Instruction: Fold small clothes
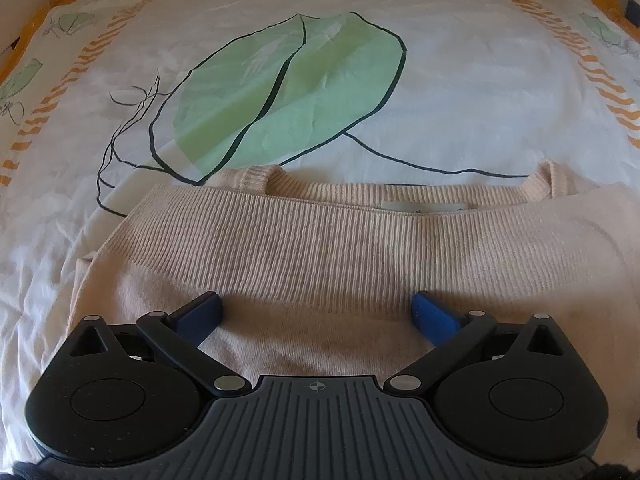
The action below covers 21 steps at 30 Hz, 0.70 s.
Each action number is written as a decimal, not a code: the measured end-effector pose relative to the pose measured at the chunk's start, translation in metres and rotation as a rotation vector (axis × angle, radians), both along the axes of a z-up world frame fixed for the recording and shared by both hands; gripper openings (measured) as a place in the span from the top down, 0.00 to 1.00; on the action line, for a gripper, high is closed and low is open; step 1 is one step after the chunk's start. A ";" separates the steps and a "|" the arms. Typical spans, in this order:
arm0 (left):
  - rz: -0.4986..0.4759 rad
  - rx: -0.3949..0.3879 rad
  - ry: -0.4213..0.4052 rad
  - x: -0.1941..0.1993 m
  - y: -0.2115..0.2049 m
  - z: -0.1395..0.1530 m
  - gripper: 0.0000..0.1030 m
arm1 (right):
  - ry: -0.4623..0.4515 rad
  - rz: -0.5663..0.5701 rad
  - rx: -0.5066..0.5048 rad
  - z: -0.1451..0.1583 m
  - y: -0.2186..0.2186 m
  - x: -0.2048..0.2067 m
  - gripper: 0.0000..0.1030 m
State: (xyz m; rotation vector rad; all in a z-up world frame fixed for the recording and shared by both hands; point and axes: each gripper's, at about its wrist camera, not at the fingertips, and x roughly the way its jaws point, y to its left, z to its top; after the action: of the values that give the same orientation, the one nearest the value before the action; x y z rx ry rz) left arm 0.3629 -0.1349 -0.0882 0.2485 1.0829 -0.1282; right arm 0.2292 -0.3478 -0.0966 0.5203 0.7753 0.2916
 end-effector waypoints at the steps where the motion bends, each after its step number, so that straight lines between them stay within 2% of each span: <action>1: -0.004 0.003 -0.002 0.000 -0.001 -0.001 0.00 | -0.001 0.000 0.000 0.000 0.000 0.000 0.00; 8: -0.004 -0.007 0.030 0.008 0.000 0.005 0.00 | -0.008 0.003 -0.006 -0.001 0.000 0.002 0.00; 12: 0.036 -0.083 0.019 0.001 0.010 0.026 0.03 | -0.008 0.002 -0.004 -0.002 0.000 0.001 0.00; 14: 0.018 -0.106 0.015 -0.012 0.012 0.035 0.03 | -0.005 0.000 0.000 -0.002 0.000 0.002 0.00; 18: -0.035 -0.085 -0.012 -0.038 0.012 0.043 0.03 | -0.003 -0.001 0.000 -0.001 0.000 0.002 0.00; 21: -0.040 -0.062 0.005 -0.042 0.013 0.032 0.02 | -0.002 -0.001 -0.002 0.000 0.001 0.002 0.00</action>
State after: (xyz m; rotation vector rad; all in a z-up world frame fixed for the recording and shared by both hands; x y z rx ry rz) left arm 0.3212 -0.1222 -0.0560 0.2142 1.0776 -0.1980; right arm 0.2314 -0.3470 -0.0965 0.5180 0.7729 0.2901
